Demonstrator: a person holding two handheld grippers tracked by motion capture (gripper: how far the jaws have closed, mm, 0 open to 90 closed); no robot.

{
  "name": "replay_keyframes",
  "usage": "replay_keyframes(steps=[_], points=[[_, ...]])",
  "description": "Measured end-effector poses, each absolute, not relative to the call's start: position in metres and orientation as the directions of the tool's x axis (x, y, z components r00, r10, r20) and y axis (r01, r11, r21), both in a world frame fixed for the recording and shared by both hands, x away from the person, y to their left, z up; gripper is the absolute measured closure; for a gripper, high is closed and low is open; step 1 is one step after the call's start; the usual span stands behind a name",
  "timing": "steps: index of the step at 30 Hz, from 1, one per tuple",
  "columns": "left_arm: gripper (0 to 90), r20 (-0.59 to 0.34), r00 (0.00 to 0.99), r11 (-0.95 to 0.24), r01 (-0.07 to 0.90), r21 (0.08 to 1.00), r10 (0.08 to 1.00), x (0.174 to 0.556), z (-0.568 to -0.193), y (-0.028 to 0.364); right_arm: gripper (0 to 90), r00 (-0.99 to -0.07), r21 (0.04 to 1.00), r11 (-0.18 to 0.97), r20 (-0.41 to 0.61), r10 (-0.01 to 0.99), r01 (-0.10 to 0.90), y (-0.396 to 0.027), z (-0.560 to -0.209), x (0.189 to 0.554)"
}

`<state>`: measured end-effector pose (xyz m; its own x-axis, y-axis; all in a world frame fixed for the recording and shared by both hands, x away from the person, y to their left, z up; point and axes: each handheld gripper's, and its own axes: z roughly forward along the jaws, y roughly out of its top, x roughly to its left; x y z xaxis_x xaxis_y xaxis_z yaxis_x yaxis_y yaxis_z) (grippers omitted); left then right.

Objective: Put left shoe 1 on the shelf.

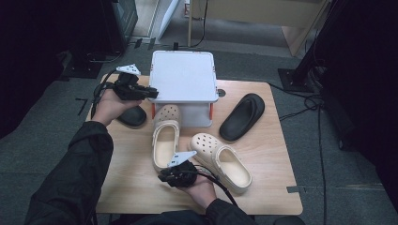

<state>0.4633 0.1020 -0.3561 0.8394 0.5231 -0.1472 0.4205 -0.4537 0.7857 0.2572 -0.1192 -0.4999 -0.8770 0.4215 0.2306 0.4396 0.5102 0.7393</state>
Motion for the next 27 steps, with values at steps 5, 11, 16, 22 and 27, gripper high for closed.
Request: replay_keyframes(steps=[5, 11, 16, 22, 27], points=[[79.6, -0.154, 0.836, -0.452, 0.429, 0.782, 0.527, 0.463, -0.356, 0.102, 77.2, -0.879, 0.744, 0.511, 0.219, 0.424, 0.431, -0.115, -0.503, 0.258], [80.6, -0.152, 0.837, -0.457, 0.429, 0.779, 0.526, 0.463, -0.355, 0.101, 78.5, -0.877, 0.753, 0.506, 0.196, 0.439, 0.422, -0.113, -0.5, 0.262], [81.8, -0.155, 0.838, -0.458, 0.43, 0.778, 0.523, 0.462, -0.355, 0.1, 78.7, -0.882, 0.757, 0.512, 0.178, 0.436, 0.406, -0.106, -0.501, 0.264], [82.5, -0.158, 0.838, -0.457, 0.432, 0.777, 0.522, 0.463, -0.356, 0.101, 79.4, -0.859, 0.771, 0.47, 0.189, 0.476, 0.43, -0.105, -0.5, 0.271], [83.1, -0.16, 0.839, -0.458, 0.431, 0.777, 0.52, 0.463, -0.356, 0.1, 80.8, -0.864, 0.772, 0.478, 0.177, 0.472, 0.419, -0.104, -0.5, 0.273]])
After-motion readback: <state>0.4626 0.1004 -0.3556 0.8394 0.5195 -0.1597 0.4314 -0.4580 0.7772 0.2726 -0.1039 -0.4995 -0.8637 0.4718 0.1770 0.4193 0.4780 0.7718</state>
